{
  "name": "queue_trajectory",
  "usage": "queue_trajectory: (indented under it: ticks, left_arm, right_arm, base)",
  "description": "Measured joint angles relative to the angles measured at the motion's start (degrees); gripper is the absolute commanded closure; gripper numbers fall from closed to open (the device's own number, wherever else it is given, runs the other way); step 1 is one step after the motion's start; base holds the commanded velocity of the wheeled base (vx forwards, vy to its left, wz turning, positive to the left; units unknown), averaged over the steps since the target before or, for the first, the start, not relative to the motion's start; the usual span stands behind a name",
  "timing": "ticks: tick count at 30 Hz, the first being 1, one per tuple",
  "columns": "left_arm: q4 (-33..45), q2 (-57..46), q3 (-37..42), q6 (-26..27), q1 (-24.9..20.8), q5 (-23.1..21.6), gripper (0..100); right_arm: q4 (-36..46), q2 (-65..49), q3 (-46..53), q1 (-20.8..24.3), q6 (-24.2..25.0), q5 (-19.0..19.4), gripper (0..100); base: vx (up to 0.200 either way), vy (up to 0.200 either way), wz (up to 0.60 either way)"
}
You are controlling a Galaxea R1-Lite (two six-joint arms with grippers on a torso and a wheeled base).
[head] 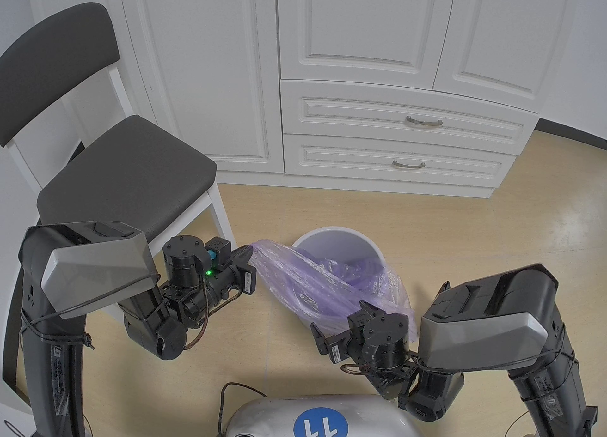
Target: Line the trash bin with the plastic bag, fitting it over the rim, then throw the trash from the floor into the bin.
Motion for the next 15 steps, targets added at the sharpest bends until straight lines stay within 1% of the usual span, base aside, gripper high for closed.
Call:
queue_trajectory:
  ticks: [3,8,15]
  left_arm:
    - [0.0,0.02,0.0,0.0,0.0,0.0,100]
    - [-0.02,0.02,0.11,0.02,-0.02,0.0,100]
    - [-0.02,0.02,0.15,0.02,-0.02,0.0,100]
  right_arm:
    - [0.02,1.83,-1.67,0.65,0.0,-2.19,0]
    - [0.0,3.97,-4.88,1.05,-0.13,-4.3,0]
    - [0.0,7.28,-11.43,0.45,-1.72,-10.18,0]
  base:
    - [0.0,0.0,0.0]
    - [0.0,0.0,0.0]
    - [0.0,0.0,0.0]
